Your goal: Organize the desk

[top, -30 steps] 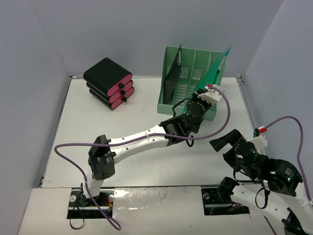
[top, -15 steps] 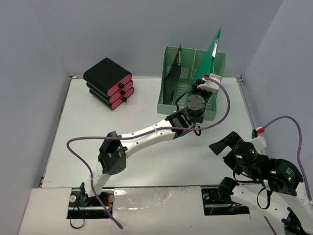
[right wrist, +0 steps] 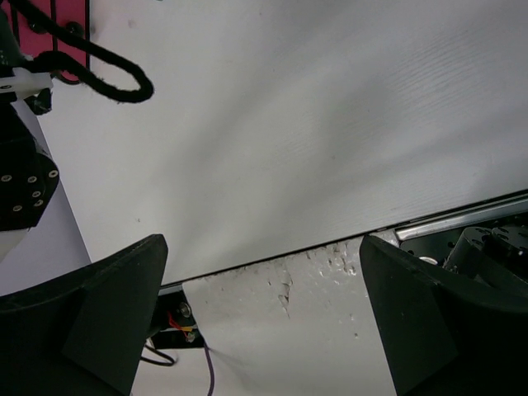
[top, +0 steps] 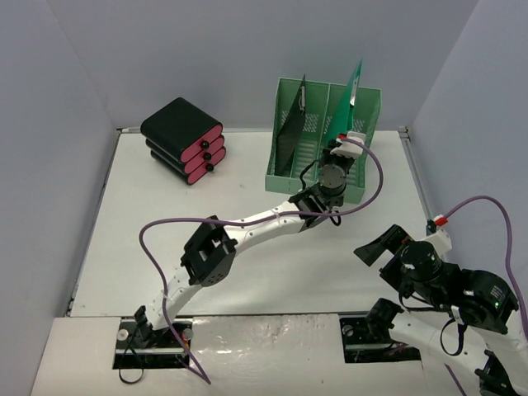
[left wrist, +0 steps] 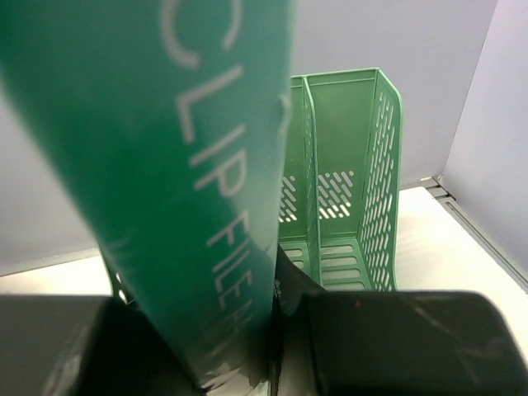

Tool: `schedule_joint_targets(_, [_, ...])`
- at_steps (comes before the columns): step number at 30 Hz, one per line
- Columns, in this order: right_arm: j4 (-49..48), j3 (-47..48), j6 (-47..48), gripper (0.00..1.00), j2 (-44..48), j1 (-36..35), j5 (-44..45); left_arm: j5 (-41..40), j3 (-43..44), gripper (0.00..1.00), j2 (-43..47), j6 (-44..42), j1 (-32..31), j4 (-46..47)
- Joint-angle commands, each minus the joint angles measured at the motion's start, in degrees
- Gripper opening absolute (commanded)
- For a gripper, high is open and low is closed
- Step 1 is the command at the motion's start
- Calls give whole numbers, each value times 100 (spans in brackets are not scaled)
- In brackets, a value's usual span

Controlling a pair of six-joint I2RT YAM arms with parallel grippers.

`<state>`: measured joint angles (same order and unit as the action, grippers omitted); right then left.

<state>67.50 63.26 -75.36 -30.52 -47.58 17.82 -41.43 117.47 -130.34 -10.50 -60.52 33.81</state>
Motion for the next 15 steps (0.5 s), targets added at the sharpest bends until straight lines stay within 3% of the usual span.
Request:
schedule_joint_targets(1, [41,34,42,100,17,59,-79,94,300,0,314,48,128,1148])
schedule_joint_targets(15, [44,221,204,100,-118,98,-169,413,833,0,-58,270,275,1242])
